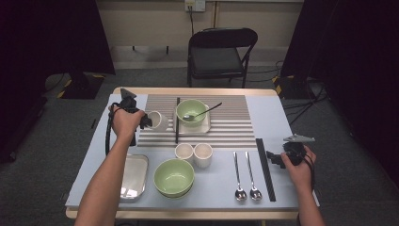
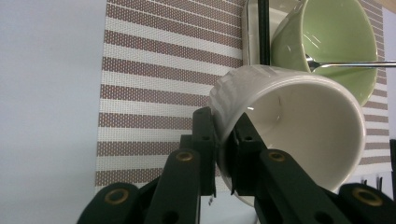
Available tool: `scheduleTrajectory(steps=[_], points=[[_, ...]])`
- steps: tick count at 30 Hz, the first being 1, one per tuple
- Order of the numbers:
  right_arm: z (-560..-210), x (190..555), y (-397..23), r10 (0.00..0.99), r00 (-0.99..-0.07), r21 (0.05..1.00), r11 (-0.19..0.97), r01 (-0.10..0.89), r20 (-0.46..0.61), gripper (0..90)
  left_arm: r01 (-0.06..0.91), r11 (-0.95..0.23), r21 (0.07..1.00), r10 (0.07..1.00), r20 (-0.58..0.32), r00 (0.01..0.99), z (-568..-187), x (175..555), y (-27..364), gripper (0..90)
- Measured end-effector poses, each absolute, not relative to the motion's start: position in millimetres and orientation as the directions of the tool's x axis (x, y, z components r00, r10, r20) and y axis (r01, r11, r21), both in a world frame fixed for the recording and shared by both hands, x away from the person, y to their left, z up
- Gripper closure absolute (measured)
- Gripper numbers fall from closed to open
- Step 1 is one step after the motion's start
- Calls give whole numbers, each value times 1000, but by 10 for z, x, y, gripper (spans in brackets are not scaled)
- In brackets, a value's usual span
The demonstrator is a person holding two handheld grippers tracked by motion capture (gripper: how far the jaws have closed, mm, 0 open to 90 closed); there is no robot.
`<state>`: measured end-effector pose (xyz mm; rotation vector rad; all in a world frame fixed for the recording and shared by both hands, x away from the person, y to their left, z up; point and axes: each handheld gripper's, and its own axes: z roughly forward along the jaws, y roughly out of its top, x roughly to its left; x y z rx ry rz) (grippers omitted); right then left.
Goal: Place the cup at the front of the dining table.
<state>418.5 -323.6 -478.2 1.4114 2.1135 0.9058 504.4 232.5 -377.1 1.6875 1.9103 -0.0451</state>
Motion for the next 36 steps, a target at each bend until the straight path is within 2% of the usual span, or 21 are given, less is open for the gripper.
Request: scheduleTrajectory(steps=[36], points=[[-4782, 4185, -3235, 924, -382, 725, 265, 636, -3, 149, 913, 222, 343, 907, -415, -65, -3884, 5146, 2360, 830]])
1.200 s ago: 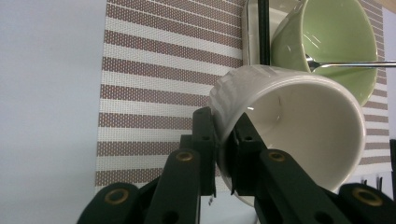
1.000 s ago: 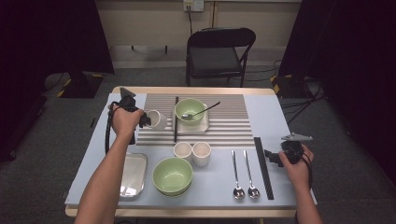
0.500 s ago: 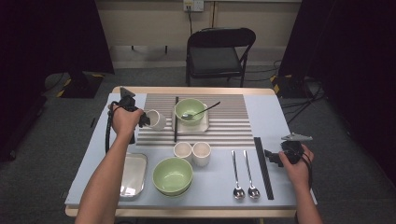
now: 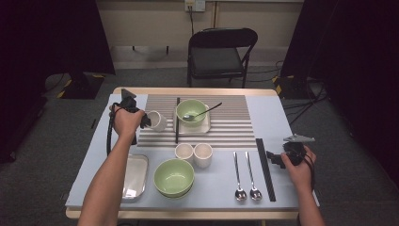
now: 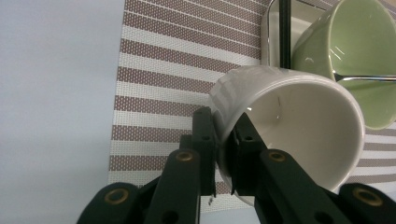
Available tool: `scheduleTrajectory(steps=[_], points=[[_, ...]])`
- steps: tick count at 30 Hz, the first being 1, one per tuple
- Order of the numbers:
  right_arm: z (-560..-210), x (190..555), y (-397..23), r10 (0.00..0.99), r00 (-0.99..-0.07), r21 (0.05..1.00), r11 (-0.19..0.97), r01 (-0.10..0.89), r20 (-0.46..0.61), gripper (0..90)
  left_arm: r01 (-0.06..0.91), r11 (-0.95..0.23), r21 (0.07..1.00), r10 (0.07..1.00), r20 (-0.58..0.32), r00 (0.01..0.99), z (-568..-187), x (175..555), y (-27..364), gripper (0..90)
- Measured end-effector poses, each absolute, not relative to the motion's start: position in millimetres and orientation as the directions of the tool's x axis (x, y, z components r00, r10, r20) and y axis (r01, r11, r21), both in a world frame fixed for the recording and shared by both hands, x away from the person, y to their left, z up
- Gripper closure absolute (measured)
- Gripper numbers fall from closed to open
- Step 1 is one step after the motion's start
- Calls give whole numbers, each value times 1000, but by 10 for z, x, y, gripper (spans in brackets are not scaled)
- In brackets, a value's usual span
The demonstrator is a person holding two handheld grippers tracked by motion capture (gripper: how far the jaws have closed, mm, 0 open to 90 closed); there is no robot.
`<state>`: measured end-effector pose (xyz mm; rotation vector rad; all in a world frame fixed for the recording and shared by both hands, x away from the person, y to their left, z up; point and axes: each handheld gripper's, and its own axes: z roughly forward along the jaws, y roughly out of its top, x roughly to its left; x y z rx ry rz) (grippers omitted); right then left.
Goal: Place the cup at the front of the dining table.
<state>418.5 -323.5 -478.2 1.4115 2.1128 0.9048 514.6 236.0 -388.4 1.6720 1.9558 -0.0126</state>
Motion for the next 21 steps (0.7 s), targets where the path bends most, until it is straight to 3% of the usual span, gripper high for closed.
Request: scheduleTrajectory(steps=[21], points=[[-4782, 4185, -3235, 924, -382, 725, 265, 636, -3, 149, 908, 249, 337, 908, -408, -97, -4001, 5157, 2384, 829]])
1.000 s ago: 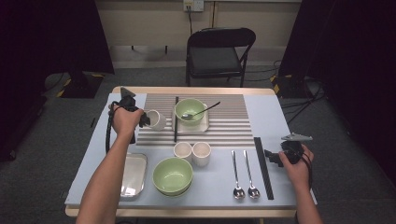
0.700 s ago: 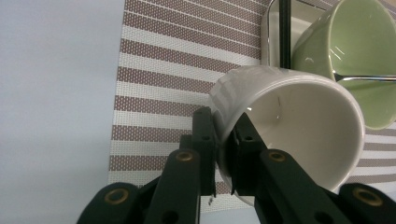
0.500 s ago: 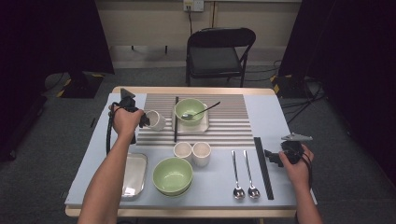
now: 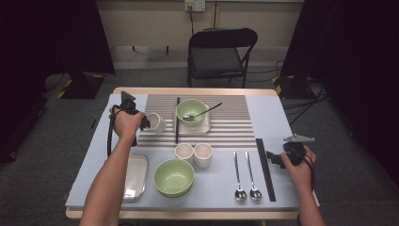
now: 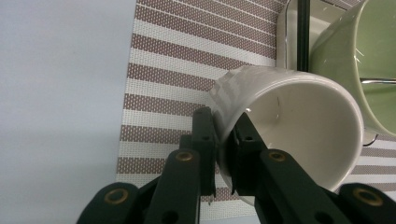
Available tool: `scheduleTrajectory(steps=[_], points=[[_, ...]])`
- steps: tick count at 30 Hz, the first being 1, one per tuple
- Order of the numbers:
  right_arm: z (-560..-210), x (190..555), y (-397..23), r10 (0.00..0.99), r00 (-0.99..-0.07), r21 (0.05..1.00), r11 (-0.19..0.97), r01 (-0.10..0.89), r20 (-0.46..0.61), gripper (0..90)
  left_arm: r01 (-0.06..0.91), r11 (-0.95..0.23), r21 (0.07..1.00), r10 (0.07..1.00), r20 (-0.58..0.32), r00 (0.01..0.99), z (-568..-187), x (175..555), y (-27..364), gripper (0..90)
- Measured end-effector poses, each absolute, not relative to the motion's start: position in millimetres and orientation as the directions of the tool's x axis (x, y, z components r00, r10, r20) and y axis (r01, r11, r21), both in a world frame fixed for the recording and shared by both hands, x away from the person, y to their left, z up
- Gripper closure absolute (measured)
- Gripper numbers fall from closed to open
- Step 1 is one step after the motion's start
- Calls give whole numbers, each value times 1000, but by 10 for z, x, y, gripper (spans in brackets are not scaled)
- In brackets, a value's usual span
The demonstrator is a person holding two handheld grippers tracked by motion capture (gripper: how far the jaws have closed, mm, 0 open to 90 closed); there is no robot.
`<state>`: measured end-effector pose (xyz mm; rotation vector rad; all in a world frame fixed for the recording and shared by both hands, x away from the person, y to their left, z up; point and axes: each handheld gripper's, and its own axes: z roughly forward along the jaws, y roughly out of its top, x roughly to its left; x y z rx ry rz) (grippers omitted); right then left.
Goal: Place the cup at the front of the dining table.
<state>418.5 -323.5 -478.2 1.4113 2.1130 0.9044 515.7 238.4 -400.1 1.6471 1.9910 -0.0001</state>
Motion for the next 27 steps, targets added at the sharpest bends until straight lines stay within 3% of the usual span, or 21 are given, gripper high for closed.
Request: scheduleTrajectory(steps=[27], points=[[-4782, 4184, -3234, 924, -382, 725, 265, 636, -3, 149, 921, 226, 318, 918, -385, -93, -4050, 5172, 2378, 827]])
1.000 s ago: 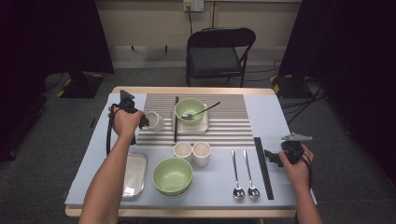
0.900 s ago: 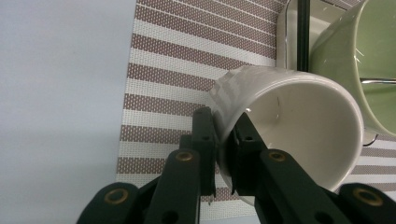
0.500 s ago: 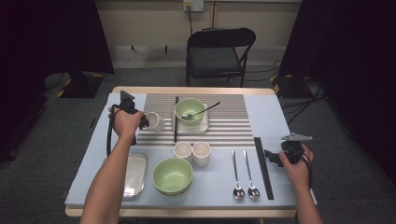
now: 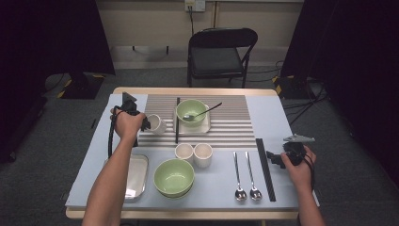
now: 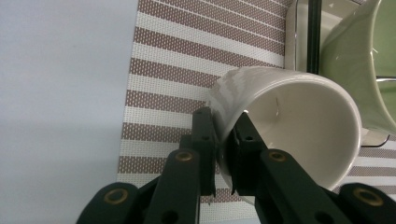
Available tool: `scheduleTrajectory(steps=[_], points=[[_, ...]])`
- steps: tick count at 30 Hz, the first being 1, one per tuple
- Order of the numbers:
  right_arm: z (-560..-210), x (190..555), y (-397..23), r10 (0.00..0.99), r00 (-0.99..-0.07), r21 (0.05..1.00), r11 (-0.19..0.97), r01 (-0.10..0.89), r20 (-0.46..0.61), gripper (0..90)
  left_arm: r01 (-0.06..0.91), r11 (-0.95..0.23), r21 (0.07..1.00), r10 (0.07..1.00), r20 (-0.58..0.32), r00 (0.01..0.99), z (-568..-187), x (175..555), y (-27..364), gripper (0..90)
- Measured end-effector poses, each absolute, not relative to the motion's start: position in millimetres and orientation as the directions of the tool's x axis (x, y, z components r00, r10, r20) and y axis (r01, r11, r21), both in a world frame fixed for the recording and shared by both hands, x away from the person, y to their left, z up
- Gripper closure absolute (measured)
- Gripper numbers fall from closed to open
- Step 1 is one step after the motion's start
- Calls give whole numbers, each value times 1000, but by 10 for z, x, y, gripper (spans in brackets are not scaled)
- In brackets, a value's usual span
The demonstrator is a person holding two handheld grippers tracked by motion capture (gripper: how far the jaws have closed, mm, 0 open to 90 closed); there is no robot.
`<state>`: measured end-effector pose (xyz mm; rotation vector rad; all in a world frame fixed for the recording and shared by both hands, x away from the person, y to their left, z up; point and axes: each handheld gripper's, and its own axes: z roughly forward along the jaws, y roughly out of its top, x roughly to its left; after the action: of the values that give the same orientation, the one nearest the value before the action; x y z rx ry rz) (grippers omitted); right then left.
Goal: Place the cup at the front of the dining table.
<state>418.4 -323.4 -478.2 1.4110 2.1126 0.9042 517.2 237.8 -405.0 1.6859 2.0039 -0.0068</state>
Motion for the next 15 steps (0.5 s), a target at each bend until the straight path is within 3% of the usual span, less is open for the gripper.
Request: scheduleTrajectory(steps=[15], points=[[-4782, 4184, -3234, 924, -381, 725, 265, 636, -3, 149, 920, 242, 308, 913, -393, -109, -4117, 5166, 2379, 826]])
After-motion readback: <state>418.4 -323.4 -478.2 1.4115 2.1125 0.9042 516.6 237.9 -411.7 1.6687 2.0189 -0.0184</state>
